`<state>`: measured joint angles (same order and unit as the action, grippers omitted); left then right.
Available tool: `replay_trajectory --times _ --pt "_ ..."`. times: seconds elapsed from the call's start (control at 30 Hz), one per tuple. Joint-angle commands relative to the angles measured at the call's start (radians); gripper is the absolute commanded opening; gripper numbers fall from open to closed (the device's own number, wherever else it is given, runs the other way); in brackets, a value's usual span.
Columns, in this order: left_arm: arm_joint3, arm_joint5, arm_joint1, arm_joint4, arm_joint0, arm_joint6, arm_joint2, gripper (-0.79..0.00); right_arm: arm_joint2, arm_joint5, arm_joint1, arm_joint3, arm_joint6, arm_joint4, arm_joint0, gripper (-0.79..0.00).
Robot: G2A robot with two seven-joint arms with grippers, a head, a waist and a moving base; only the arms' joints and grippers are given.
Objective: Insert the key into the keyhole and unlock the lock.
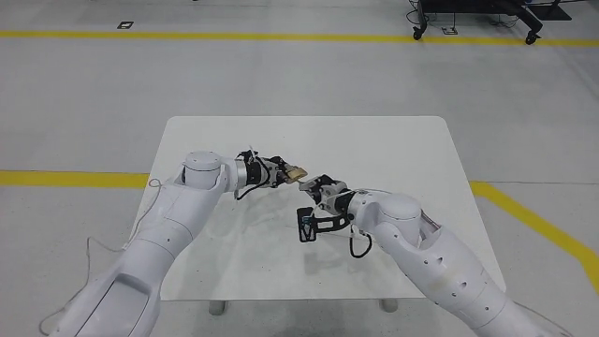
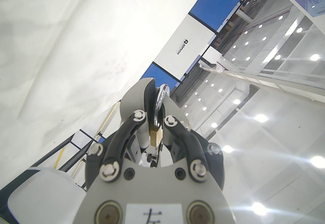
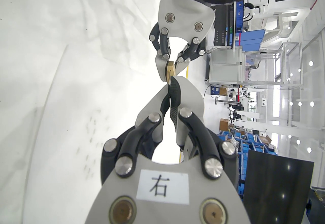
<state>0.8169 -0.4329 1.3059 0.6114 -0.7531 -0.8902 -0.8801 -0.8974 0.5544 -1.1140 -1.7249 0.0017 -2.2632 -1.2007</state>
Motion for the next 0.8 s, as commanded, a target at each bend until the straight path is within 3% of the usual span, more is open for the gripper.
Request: replay_trajectory --times 0.0,0.77 --pt "0.0 -0.001 0.0 0.002 -0.001 -0.003 -0.003 -0.785 0.002 0.0 -0.002 0.001 0.008 -0.002 0.003 -0.785" --pt "0.012 -0.004 -0.003 -0.003 -0.01 -0.025 -0.028 -0.785 -0.033 0.003 -0.004 -0.023 0.067 -0.014 -0.017 -0.785"
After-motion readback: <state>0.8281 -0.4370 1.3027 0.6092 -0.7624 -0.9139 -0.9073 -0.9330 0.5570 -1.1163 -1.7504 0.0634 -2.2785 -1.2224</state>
